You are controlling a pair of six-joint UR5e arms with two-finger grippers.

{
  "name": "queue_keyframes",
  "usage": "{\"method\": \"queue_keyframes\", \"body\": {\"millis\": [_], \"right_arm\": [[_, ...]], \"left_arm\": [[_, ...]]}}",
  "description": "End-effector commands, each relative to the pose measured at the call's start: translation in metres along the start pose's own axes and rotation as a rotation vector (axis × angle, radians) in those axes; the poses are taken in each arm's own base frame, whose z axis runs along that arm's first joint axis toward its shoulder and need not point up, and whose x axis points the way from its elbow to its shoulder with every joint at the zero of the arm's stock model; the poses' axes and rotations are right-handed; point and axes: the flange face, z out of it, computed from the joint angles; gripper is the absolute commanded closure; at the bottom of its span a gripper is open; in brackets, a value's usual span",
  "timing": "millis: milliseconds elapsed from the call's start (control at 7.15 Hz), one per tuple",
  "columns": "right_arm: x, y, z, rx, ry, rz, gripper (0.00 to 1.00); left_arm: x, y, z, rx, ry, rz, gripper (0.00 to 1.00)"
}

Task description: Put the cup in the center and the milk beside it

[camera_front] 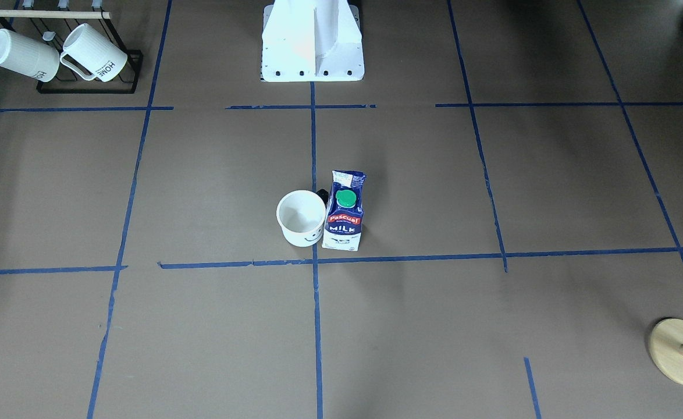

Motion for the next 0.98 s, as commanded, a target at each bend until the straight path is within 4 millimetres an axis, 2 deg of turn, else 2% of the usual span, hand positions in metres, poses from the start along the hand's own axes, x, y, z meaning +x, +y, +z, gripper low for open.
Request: {"method": "queue_keyframes", "body": {"millis": [0,839], "right_arm": [[-0.0027,-0.0019,-0.0025,0.006,-0.002,-0.005,0.0],[-0.0072,-0.0031,-0.0068,0.015,-0.003,-0.014,0.0]], "left_arm": [[-0.0008,0.003,0.0006,-0.003,-0.008,-0.002,0.0],[0.0081,-0.0014,-0.0083,0.013,-0.014,0.023,0.0]]}}
